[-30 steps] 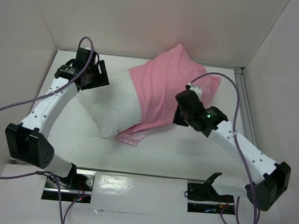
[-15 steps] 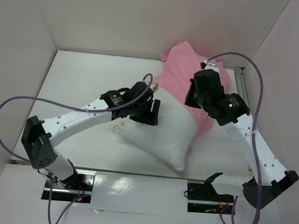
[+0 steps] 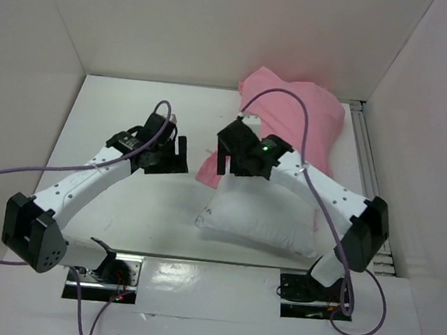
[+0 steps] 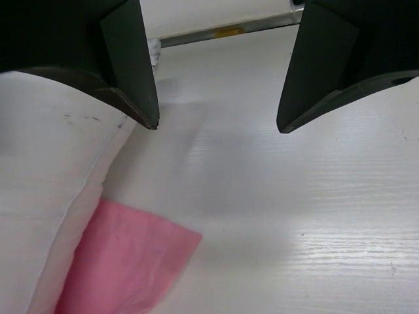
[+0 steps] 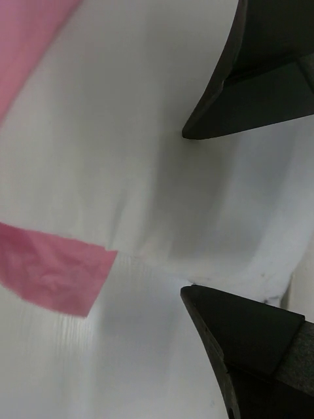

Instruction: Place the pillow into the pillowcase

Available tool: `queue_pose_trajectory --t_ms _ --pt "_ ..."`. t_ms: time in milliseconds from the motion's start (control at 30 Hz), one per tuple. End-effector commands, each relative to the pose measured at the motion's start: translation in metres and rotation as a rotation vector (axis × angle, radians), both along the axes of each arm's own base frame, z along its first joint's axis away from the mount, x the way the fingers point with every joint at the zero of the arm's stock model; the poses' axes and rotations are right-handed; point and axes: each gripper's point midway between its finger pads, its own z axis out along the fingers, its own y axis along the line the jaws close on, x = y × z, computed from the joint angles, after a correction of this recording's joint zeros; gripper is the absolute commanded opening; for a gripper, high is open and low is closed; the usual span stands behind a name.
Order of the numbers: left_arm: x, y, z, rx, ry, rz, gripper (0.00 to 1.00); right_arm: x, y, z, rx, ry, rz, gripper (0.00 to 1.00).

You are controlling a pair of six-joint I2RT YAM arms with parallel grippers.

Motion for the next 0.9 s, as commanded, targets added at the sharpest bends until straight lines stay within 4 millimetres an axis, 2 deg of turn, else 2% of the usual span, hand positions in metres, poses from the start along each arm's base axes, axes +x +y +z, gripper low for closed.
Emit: queue_pose_trajectory --t_ms 0,33,67,100,133,200,233,267,300,333,367,400,500,533,600,700,867 --pt "0.017 -0.02 -0.011 -0.049 -0.016 -0.086 0.87 0.009 -0.015 -0.053 -0.147 0.0 -0.19 0.99" --pt "0.021 -0.024 -0.012 -0.051 -0.018 -0.11 0.87 0.01 -0.017 -0.075 -0.19 0.027 -0.221 0.99" --pt "0.021 -0.026 -0.018 -0.05 0.003 -0.116 0.87 0.013 -0.026 -0.083 -0.231 0.022 -0.241 0.9" --pt "0.028 -0.029 -0.025 -0.044 -0.003 -0.127 0.87 0.01 -0.029 -0.09 -0.255 0.038 -0.239 0.76" --pt "0.029 -0.036 -0.027 -0.06 -0.002 -0.169 0.87 0.01 -0.036 -0.093 -0.283 0.049 -0.227 0.52" --pt "0.036 -0.045 -0.032 -0.061 -0.022 -0.193 0.87 0.013 -0.033 -0.082 -0.231 0.025 -0.196 0.0" --pt "0.041 -0.046 -0.034 -0.05 -0.038 -0.214 0.87 0.013 -0.031 -0.073 -0.224 0.009 -0.123 0.0" --pt "0.041 -0.052 -0.037 -0.046 -0.043 -0.235 0.88 0.011 -0.028 -0.048 -0.15 -0.041 -0.089 0.0" --pt "0.042 -0.055 -0.041 -0.029 -0.046 -0.25 0.89 0.012 -0.017 -0.035 -0.057 -0.049 -0.033 0.0" --pt "0.047 -0.057 -0.041 -0.024 -0.058 -0.262 0.92 0.009 -0.016 -0.027 -0.02 -0.055 0.02 0.0" --pt "0.049 -0.06 -0.051 0.008 -0.044 -0.28 0.92 0.009 -0.026 -0.006 0.016 -0.088 0.048 0.0" --pt "0.049 -0.065 -0.054 0.017 -0.042 -0.3 0.92 0.003 -0.022 0.001 0.064 -0.071 0.102 0.0" --pt "0.058 -0.072 -0.052 0.044 -0.082 -0.331 0.93 -0.001 -0.035 0.026 0.072 -0.09 0.144 0.0" --pt "0.061 -0.074 -0.05 0.038 -0.096 -0.331 0.93 -0.005 -0.038 0.026 0.059 -0.071 0.144 0.0" --pt "0.065 -0.08 -0.049 0.029 -0.125 -0.365 0.94 -0.009 -0.042 0.041 0.073 -0.088 0.167 0.0" --pt "0.066 -0.092 -0.044 -0.001 -0.146 -0.415 0.96 -0.011 -0.051 0.042 0.066 -0.071 0.176 0.0" --pt "0.076 -0.105 -0.061 -0.006 -0.121 -0.451 0.96 -0.013 -0.054 0.042 0.061 -0.056 0.181 0.0"
